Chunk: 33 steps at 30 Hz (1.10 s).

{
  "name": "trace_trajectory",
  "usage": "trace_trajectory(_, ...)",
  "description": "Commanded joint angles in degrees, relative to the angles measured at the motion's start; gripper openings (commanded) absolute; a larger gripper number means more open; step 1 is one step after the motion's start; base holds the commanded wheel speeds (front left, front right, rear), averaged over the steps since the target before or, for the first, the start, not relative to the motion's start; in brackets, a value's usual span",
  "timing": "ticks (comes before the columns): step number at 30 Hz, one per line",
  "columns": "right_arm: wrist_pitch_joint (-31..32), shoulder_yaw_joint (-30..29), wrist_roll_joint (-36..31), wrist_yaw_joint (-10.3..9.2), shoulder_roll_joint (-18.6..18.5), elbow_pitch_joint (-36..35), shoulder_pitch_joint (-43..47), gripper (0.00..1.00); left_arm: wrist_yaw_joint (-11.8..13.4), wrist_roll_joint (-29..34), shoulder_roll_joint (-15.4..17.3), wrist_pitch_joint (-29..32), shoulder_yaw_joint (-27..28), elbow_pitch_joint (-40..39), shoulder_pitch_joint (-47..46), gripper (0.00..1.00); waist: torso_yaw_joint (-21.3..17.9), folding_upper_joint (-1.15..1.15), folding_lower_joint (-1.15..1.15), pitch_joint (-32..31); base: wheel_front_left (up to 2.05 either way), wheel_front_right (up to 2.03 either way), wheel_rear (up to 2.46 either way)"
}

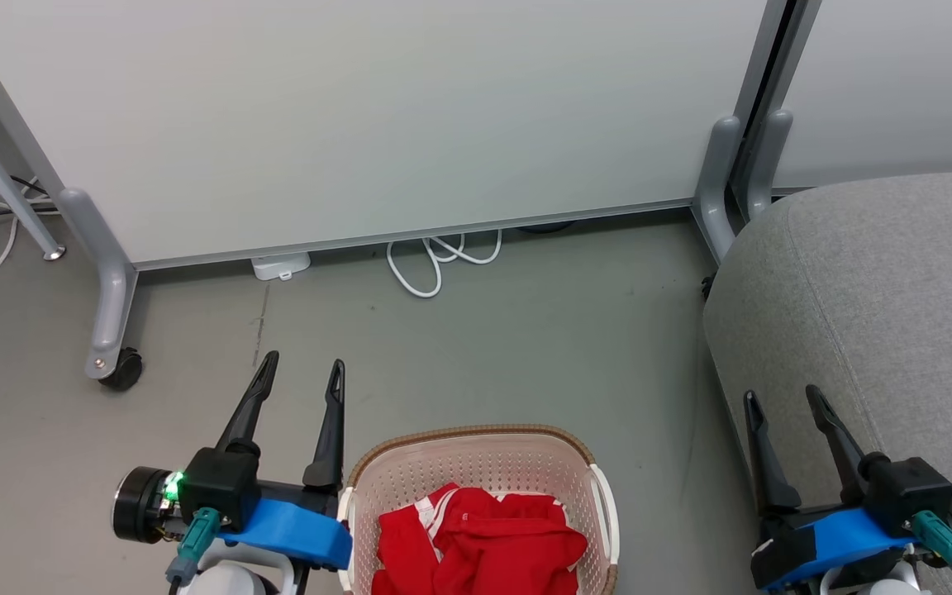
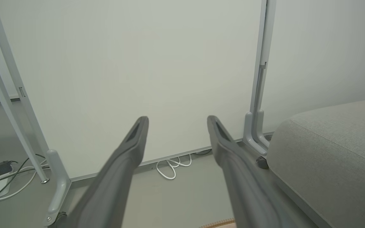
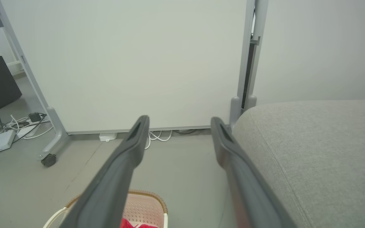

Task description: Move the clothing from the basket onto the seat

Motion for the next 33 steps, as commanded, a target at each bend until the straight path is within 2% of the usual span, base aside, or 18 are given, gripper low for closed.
trace_trajectory(1,-0.2,0.0,-0.1,0.03,-0.3,0.2,-0.6,1.00,-0.1,-0.5,0.2,-0.3,0.4,0.3,-0.9,1.00,0.0,0.00,0.00,0.0,0.00,0.00,0.00)
trace_trajectory(23,-0.2,0.4,0.4,0.03,-0.3,0.8,-1.6,1.00,-0.1,-0.9,0.2,-0.3,-1.7,3.0,-2.7,1.00,-0.3,0.00,0.00,1.1,0.00,0.00,0.00)
trace_trajectory(33,-0.1,1.5,0.4,0.03,-0.3,0.0,-4.8,1.00,-0.1,-2.2,3.7,-0.3,-7.6,7.6,-9.4,1.00,-2.9,0.00,0.00,6.9,0.00,0.00,0.00)
